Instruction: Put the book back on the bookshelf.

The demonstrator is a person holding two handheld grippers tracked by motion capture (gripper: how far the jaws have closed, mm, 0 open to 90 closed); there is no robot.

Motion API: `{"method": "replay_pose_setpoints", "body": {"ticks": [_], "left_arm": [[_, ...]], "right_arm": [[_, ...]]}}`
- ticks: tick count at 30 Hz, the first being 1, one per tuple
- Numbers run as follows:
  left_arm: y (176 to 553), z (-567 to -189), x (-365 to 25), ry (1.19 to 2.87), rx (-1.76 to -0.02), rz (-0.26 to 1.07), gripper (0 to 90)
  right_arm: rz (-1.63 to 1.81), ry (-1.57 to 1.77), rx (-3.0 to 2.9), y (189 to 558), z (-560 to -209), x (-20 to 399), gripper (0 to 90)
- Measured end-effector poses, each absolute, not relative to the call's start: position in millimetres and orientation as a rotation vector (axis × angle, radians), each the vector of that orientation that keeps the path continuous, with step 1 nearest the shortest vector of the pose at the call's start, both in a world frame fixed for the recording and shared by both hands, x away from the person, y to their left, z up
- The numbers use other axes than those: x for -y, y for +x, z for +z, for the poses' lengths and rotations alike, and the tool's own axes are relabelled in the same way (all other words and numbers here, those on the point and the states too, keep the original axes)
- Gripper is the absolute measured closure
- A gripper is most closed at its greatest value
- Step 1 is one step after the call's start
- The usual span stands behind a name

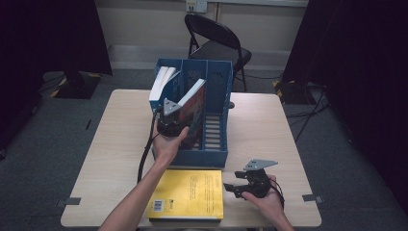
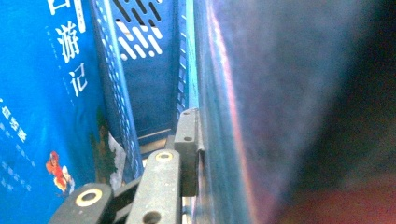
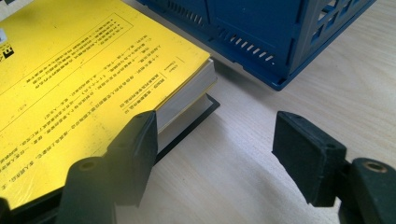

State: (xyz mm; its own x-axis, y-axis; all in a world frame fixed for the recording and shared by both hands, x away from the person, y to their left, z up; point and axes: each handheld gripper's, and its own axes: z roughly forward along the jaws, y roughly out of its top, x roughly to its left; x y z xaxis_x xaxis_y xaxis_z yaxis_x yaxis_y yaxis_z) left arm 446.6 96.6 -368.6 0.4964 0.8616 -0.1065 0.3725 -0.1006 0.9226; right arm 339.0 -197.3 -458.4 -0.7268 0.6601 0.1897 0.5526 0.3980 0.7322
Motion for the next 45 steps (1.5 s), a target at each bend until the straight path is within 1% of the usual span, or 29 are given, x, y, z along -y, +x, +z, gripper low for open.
{"method": "replay_pose_setpoints", "body": {"ticks": [5, 9, 12, 19, 28, 31, 32, 37, 40, 42, 44, 45], "left_arm": [[444, -368, -100, 1.698, -1.068, 0.566, 69.8], [441, -364, -102, 1.734, -1.044, 0.595, 64.7], [441, -363, -103, 1.738, -1.051, 0.59, 62.5], [440, -361, -105, 1.741, -1.045, 0.519, 56.7], [439, -358, -110, 1.751, -1.031, 0.48, 55.7], [438, -358, -111, 1.787, -0.99, 0.501, 56.7], [437, -358, -112, 1.795, -0.979, 0.525, 58.5], [437, -358, -113, 1.79, -0.979, 0.527, 57.4], [436, -356, -114, 1.805, -0.973, 0.511, 55.0], [436, -355, -116, 1.803, -0.982, 0.488, 53.5], [438, -348, -119, 1.818, -1.009, 0.435, 52.4], [438, -348, -119, 1.818, -1.009, 0.435, 51.4]], "right_arm": [[1.238, 1.101, -2.516, 339, -459, 197, 30.5], [1.238, 1.102, -2.514, 339, -458, 198, 30.4], [1.238, 1.105, -2.513, 339, -458, 198, 30.4], [1.235, 1.105, -2.516, 339, -459, 197, 30.4], [1.232, 1.101, -2.521, 339, -459, 197, 30.4], [1.231, 1.104, -2.52, 340, -459, 197, 30.4], [1.228, 1.106, -2.52, 340, -460, 197, 30.5], [1.226, 1.102, -2.524, 340, -460, 195, 30.5], [1.226, 1.1, -2.526, 340, -460, 195, 30.5], [1.227, 1.103, -2.525, 340, -460, 195, 30.4], [1.228, 1.103, -2.525, 340, -460, 195, 30.4], [1.228, 1.103, -2.525, 340, -460, 195, 30.4]]}}
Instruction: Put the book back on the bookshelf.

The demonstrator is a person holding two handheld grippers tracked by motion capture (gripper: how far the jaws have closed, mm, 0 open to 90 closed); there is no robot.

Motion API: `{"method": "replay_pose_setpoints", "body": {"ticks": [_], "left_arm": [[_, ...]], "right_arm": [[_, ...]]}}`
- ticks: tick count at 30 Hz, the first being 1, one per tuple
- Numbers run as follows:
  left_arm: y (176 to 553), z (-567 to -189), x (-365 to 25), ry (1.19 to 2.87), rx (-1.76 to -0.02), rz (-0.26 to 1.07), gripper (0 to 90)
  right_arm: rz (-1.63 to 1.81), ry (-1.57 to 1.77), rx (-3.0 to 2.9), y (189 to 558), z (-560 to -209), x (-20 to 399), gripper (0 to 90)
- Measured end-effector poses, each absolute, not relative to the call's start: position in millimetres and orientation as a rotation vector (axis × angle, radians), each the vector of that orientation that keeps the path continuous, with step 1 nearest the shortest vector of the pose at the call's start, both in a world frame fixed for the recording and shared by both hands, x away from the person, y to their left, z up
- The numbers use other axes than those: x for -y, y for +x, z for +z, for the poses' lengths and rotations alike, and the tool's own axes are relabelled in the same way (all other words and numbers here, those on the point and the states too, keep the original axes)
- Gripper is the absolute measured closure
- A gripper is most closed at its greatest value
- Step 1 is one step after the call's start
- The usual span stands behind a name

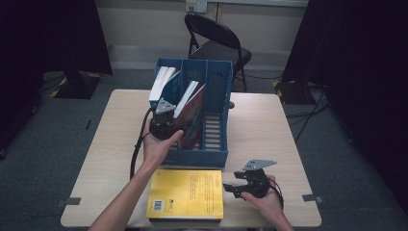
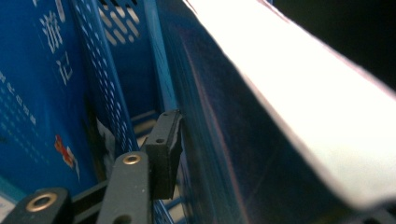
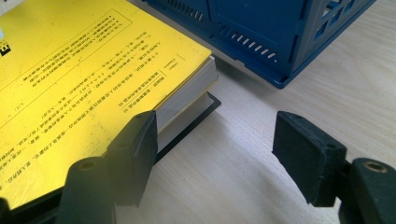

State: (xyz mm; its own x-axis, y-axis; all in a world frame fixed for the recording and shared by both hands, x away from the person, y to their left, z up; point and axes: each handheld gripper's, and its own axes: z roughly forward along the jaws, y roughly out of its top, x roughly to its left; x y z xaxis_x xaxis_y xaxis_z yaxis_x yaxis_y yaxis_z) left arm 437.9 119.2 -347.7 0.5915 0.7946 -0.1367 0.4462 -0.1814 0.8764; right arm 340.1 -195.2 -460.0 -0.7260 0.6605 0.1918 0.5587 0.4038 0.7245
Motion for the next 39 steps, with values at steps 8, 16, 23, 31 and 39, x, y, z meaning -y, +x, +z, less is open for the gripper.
{"method": "replay_pose_setpoints", "body": {"ticks": [8, 16, 23, 31, 39], "left_arm": [[444, -329, -124, 1.867, -1.06, 0.432, 50.3], [453, -315, -123, 1.914, -1.076, 0.428, 48.9], [462, -302, -117, 1.983, -1.106, 0.382, 47.5], [476, -292, -103, 2.08, -1.152, 0.365, 49.2], [486, -283, -96, 2.15, -1.256, 0.344, 56.0]], "right_arm": [[1.227, 1.104, -2.525, 340, -460, 195, 30.5], [1.228, 1.112, -2.529, 341, -460, 195, 30.4], [1.226, 1.118, -2.534, 341, -460, 195, 30.4], [1.222, 1.119, -2.542, 341, -460, 195, 30.7], [1.213, 1.117, -2.551, 341, -462, 196, 30.5]]}}
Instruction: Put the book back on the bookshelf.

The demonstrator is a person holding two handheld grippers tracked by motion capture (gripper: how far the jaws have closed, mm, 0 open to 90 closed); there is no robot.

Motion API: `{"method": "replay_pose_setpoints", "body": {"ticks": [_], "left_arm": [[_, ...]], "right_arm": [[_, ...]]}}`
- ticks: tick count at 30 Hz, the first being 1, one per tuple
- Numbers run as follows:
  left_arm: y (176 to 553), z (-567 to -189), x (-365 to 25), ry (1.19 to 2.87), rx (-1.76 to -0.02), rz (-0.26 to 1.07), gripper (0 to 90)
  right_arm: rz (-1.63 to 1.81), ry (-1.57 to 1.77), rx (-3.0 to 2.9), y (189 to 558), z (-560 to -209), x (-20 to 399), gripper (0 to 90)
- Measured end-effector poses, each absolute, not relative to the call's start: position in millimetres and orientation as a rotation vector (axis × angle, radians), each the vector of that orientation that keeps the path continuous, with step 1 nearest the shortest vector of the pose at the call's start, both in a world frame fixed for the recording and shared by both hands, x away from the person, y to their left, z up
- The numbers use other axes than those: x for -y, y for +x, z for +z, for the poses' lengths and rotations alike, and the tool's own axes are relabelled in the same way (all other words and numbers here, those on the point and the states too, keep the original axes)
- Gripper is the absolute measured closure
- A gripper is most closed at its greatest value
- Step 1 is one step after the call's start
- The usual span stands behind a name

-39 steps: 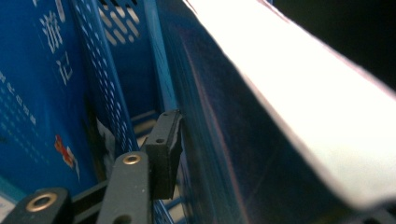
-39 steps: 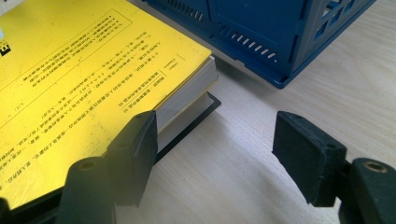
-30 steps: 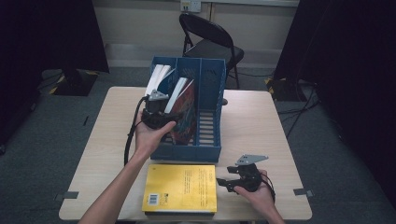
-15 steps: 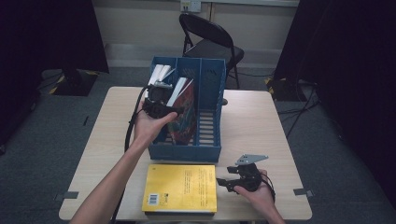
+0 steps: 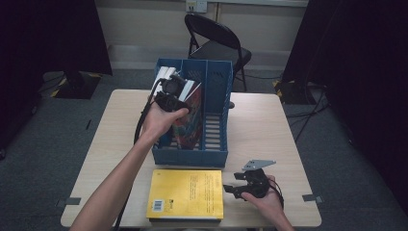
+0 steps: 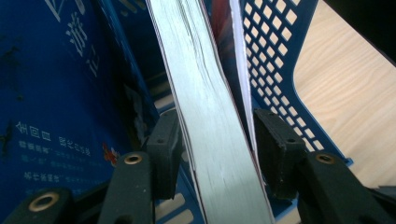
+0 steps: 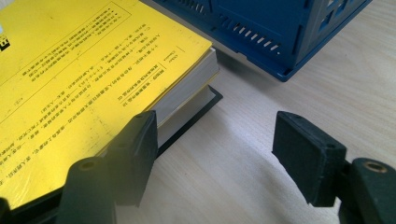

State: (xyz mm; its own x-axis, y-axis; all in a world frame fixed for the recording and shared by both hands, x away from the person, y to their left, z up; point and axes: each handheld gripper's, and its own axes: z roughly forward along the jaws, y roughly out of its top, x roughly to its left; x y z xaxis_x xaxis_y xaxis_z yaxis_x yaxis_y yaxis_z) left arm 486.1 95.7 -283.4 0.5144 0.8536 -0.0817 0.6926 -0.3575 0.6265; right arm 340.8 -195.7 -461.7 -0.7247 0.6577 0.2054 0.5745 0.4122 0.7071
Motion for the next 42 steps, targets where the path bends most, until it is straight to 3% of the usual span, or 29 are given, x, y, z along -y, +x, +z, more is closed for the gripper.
{"method": "replay_pose_setpoints", "body": {"ticks": [9, 11, 15, 19, 33, 42], "left_arm": [[495, -280, -81, 2.265, -1.365, 0.294, 65.5], [504, -281, -80, 2.306, -1.41, 0.174, 64.1], [513, -282, -78, 2.366, -1.467, 0.11, 65.6], [517, -282, -76, 2.386, -1.513, 0.102, 70.5], [526, -285, -74, 2.454, -1.56, -0.016, 70.2], [526, -283, -71, 2.428, -1.581, 0.023, 74.0]], "right_arm": [[1.214, 1.118, -2.557, 340, -462, 195, 30.5], [1.212, 1.12, -2.557, 341, -462, 195, 30.5], [1.212, 1.12, -2.559, 340, -462, 195, 30.6], [1.213, 1.125, -2.566, 340, -463, 195, 30.5], [1.223, 1.117, -2.578, 340, -463, 196, 31.4], [1.225, 1.119, -2.572, 340, -463, 197, 31.2]]}}
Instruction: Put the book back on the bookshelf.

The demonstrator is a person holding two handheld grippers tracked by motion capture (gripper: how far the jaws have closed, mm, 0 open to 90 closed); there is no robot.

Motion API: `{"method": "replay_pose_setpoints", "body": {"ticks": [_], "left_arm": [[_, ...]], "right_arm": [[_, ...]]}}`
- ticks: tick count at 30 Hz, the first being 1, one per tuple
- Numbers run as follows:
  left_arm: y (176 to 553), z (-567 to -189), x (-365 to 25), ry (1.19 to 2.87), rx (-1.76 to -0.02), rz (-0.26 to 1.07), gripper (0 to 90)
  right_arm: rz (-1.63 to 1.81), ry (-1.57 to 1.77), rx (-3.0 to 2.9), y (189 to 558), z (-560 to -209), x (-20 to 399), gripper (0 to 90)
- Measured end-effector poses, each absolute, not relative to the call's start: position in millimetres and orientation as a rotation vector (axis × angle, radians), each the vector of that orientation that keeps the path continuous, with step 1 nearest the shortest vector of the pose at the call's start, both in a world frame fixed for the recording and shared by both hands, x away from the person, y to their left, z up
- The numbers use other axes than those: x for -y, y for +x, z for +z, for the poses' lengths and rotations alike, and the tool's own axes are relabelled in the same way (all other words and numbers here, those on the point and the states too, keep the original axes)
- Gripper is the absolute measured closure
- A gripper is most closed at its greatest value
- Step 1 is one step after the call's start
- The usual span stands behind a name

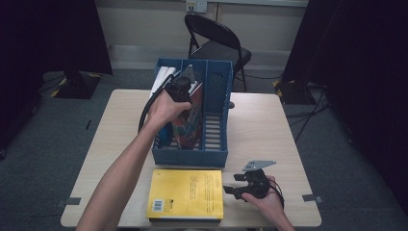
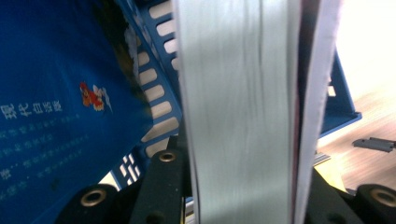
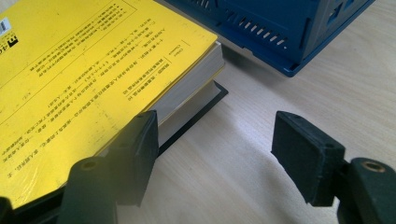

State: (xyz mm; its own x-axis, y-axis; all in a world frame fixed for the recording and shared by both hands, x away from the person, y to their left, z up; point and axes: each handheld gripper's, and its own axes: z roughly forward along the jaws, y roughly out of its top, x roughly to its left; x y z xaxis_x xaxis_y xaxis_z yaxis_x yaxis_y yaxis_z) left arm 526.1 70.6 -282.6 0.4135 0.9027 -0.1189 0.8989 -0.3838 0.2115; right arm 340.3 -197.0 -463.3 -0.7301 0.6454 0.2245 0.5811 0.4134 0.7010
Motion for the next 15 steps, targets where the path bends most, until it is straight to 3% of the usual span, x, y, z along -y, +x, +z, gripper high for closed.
{"method": "replay_pose_setpoints", "body": {"ticks": [15], "left_arm": [[545, -283, -74, 2.296, -1.63, 0.129, 74.2]], "right_arm": [[1.225, 1.127, -2.561, 340, -464, 201, 30.5]]}}
